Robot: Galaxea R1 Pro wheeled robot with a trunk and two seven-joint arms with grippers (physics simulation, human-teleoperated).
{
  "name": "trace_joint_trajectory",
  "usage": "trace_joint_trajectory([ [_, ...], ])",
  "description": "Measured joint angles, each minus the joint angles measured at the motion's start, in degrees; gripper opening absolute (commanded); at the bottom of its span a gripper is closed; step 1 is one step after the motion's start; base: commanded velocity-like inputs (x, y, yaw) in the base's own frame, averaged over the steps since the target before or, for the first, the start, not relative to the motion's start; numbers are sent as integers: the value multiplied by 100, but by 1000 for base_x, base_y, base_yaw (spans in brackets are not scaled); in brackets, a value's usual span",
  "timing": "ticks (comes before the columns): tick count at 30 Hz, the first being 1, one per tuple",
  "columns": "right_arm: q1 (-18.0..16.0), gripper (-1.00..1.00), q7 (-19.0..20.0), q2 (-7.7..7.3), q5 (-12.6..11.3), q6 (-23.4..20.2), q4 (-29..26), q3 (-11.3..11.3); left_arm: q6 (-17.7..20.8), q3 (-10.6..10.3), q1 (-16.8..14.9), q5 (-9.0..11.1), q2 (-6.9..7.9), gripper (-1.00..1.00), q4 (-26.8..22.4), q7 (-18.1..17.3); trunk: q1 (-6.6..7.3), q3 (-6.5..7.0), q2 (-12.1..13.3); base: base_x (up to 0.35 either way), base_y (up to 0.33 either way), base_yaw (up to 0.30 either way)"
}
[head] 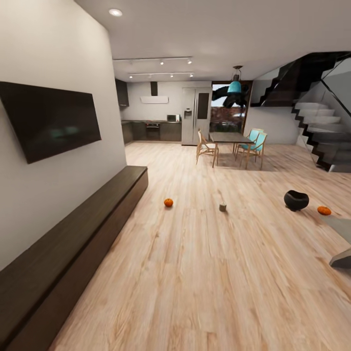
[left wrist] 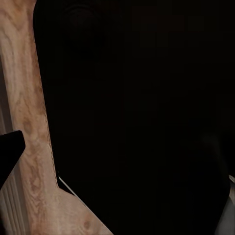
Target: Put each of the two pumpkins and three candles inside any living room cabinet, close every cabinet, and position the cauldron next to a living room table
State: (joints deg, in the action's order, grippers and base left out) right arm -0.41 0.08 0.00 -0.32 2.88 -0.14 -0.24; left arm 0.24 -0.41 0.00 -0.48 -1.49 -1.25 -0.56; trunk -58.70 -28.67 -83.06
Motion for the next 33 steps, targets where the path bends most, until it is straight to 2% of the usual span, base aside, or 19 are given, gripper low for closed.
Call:
trace_joint_trajectory([
  [13,0,100,0,0,0,7,0,0,-34,-7,-2,0,-1,100,-79,0,0,0,0,304,-152,0],
  [20,0,100,0,0,0,206,0,2,-29,-1,-8,-2,-5,100,-405,10,0,0,0,303,-132,0],
  [25,0,100,0,0,4,315,0,7,34,-1,-16,13,-67,100,-784,20,0,1,0,303,-136,0],
  [33,0,100,0,-8,0,332,0,7,44,1,-20,32,-141,100,-868,0,0,1,0,303,-141,0],
])
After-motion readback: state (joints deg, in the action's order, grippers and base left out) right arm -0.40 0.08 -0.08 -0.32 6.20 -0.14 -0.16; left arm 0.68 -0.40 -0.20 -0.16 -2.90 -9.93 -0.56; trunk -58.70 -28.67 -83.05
